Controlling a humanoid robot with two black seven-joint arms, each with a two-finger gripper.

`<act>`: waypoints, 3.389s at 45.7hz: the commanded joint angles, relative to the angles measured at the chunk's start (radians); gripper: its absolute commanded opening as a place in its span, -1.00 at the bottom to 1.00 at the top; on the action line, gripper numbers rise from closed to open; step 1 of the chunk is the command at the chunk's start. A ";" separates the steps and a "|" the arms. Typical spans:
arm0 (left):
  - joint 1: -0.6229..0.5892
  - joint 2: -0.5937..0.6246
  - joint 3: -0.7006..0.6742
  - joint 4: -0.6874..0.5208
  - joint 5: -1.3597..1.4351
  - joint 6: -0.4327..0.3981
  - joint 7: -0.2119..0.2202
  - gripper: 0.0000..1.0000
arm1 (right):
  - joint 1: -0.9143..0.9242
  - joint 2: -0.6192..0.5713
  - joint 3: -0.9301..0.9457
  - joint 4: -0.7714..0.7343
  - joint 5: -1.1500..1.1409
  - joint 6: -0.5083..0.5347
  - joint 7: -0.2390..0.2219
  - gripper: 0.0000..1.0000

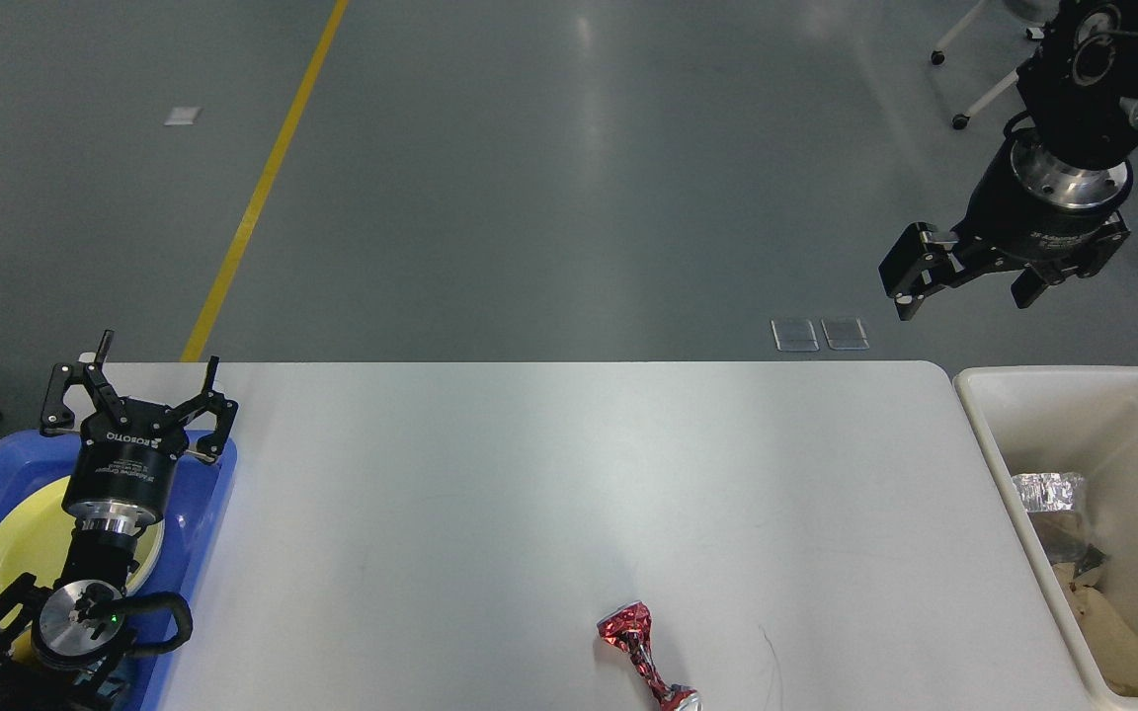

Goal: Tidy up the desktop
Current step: 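Raise the right gripper out of the bin toward the red wrapper, then lower the right gripper onto the red foil wrapper and close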

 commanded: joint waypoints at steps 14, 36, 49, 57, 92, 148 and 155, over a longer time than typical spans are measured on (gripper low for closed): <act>0.000 0.000 0.000 0.000 0.000 0.000 0.000 0.93 | 0.340 0.025 -0.181 0.487 0.268 -0.110 -0.001 1.00; 0.000 0.000 0.000 0.000 0.000 0.000 0.000 0.93 | 0.317 0.114 -0.124 0.475 0.274 -0.159 0.007 0.92; 0.000 0.000 0.000 0.000 0.000 0.000 0.000 0.93 | 0.062 0.275 0.117 0.431 0.194 -0.299 0.003 0.92; 0.000 0.000 0.000 0.000 0.000 0.000 0.000 0.93 | -0.127 0.353 0.201 0.427 0.041 -0.404 0.001 0.90; 0.000 0.000 0.000 0.000 0.000 0.000 0.000 0.93 | -0.776 0.583 0.192 0.026 -0.048 -0.724 -0.005 0.89; 0.000 0.000 0.000 -0.001 0.000 0.000 0.000 0.93 | -0.864 0.582 0.177 -0.042 -0.039 -0.777 -0.004 -1.00; 0.000 0.000 0.000 -0.001 0.000 0.000 0.000 0.93 | -0.841 0.560 0.177 -0.028 -0.039 -0.762 -0.004 -1.00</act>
